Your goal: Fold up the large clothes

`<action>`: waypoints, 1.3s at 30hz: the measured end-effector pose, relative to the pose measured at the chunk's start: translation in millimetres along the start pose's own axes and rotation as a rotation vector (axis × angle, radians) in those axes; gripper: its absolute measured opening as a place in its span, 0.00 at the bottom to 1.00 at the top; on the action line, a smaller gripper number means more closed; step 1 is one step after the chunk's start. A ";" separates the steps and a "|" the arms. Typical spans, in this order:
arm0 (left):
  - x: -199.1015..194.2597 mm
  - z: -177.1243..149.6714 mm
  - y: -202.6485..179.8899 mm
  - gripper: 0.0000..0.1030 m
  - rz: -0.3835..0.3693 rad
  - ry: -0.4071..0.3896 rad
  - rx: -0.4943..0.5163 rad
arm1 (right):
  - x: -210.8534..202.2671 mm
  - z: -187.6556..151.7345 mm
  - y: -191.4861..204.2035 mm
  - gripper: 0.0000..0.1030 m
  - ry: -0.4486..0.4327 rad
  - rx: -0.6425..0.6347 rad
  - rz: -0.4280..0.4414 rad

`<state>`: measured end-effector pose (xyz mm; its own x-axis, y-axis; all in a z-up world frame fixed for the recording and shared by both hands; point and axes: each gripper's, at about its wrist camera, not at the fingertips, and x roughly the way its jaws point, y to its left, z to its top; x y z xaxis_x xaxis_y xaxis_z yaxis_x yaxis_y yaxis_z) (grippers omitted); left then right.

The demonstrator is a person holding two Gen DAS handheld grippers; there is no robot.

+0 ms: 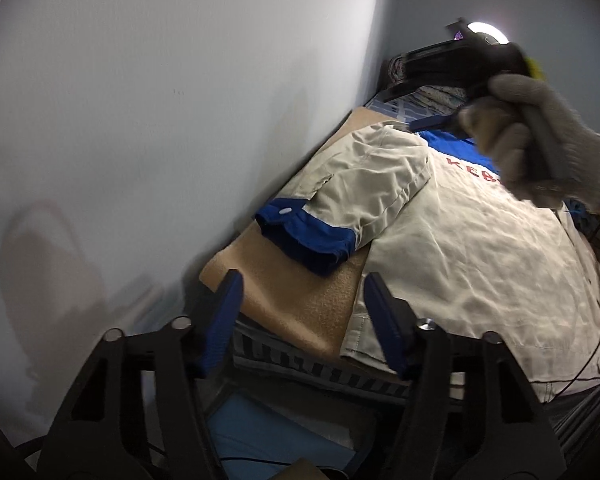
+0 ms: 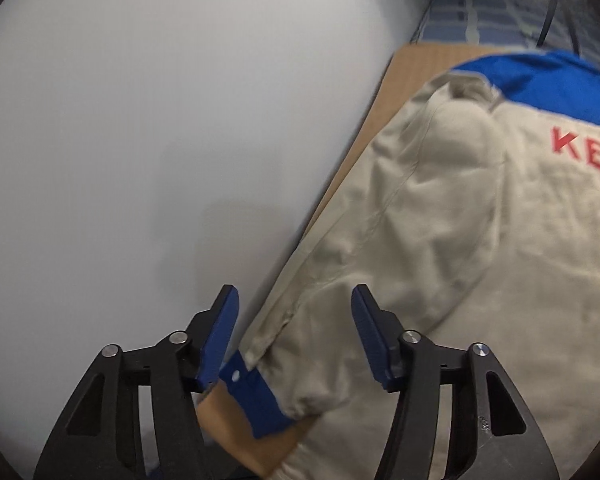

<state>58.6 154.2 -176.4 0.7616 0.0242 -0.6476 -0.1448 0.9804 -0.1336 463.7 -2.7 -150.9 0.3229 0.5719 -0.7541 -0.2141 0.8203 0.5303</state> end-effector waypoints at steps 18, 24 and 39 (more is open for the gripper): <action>30.4 0.3 8.3 0.58 -0.016 0.033 0.000 | 141.5 37.5 11.3 0.30 0.121 0.064 -0.176; 33.4 1.0 5.6 0.68 -0.025 0.043 -0.002 | 149.2 35.7 11.0 0.05 0.155 0.078 -0.198; 49.7 17.2 8.6 0.69 -0.107 0.070 -0.111 | 38.9 31.7 -8.7 0.01 0.061 0.042 -0.064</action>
<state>106.0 167.2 -196.9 0.7307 -0.0965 -0.6758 -0.1373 0.9490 -0.2840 507.4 12.2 -172.6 0.2773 0.5189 -0.8086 -0.1558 0.8548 0.4951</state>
